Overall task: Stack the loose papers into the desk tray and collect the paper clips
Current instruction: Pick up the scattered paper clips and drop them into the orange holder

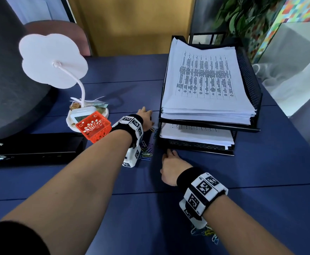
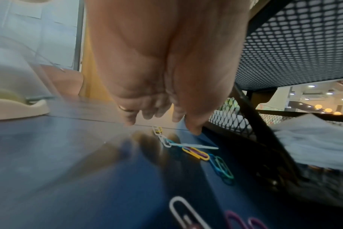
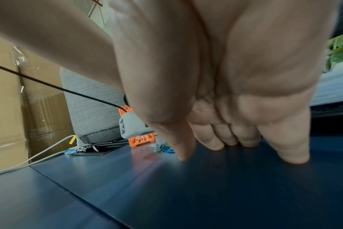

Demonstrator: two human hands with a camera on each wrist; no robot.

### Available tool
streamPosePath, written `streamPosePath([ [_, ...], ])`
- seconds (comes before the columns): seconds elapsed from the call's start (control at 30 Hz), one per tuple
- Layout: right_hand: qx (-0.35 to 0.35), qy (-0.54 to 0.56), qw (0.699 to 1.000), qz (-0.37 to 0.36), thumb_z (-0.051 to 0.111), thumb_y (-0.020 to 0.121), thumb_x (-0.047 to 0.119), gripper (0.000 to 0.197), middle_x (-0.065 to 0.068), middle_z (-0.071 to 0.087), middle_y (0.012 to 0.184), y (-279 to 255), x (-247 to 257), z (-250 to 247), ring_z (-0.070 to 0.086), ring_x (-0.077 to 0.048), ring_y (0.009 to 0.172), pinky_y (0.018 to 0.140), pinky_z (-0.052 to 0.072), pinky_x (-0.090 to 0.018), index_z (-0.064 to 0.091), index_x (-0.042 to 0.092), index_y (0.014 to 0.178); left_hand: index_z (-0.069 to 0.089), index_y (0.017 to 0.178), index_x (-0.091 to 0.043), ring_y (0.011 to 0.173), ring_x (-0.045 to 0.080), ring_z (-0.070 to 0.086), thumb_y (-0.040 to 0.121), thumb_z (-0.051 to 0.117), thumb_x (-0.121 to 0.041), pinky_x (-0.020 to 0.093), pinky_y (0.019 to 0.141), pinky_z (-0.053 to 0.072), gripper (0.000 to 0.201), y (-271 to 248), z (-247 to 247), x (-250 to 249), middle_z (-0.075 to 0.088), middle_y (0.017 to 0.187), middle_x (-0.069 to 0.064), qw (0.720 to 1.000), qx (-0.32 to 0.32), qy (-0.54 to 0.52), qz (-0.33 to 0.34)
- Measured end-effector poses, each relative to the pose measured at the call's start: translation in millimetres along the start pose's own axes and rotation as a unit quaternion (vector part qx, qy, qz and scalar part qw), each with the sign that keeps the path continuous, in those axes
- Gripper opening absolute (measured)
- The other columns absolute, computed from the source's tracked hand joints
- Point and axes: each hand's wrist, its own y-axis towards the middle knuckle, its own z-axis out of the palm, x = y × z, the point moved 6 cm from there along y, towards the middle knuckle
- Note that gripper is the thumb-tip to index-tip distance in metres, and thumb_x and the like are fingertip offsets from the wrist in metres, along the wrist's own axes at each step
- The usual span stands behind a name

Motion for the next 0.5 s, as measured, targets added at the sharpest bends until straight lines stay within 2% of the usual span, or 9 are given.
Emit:
streamPosePath([
  [0.1, -0.002, -0.001, 1.000, 0.004, 0.043, 0.093, 0.022, 0.067, -0.020, 0.000, 0.157, -5, 1, -5, 0.001, -0.033, 0.146, 0.117, 0.017, -0.048, 0.013, -0.007, 0.146, 0.027, 0.147, -0.010, 0.140, 0.035, 0.028, 0.099, 0.043, -0.032, 0.043, 0.112, 0.029, 0.055, -1, 4, 0, 0.016, 0.156, 0.017, 0.999, 0.030, 0.024, 0.000],
  [0.23, 0.007, -0.004, 1.000, 0.002, 0.043, 0.094, 0.021, 0.065, -0.019, 0.000, 0.156, -9, 2, -9, 0.002, -0.034, 0.146, 0.117, 0.017, -0.047, 0.014, -0.007, 0.145, 0.028, 0.146, -0.008, 0.132, 0.032, 0.040, 0.100, 0.042, -0.025, 0.034, 0.103, 0.034, 0.051, -15, 8, -9, 0.034, 0.150, 0.015, 0.997, 0.048, 0.049, 0.048],
  [0.33, 0.000, 0.005, 1.000, 0.006, 0.042, 0.094, 0.019, 0.061, -0.017, 0.006, 0.156, -12, 2, -13, 0.005, -0.032, 0.146, 0.117, 0.019, -0.045, 0.018, -0.005, 0.145, 0.030, 0.146, -0.012, 0.129, 0.031, 0.044, 0.098, 0.043, -0.023, 0.035, 0.105, 0.035, 0.051, -30, 17, -12, 0.042, 0.144, 0.016, 0.992, 0.079, 0.060, 0.076],
  [0.4, -0.007, 0.001, 1.000, 0.006, 0.041, 0.094, 0.018, 0.061, -0.017, 0.007, 0.156, -16, 4, -16, 0.007, -0.032, 0.145, 0.117, 0.020, -0.044, 0.018, -0.005, 0.145, 0.028, 0.148, -0.013, 0.132, 0.031, 0.041, 0.097, 0.043, -0.021, 0.041, 0.109, 0.033, 0.054, -40, 24, -11, 0.038, 0.148, 0.015, 0.989, 0.100, 0.065, 0.084],
  [0.5, 0.006, -0.005, 1.000, 0.006, 0.040, 0.095, 0.020, 0.062, -0.018, 0.002, 0.157, -19, 6, -19, 0.004, -0.033, 0.146, 0.118, 0.017, -0.044, 0.016, -0.005, 0.146, 0.018, 0.151, -0.012, 0.145, 0.028, 0.019, 0.099, 0.040, -0.018, 0.042, 0.116, 0.020, 0.057, -59, 36, -13, 0.010, 0.159, 0.007, 0.983, 0.118, 0.089, 0.106],
])
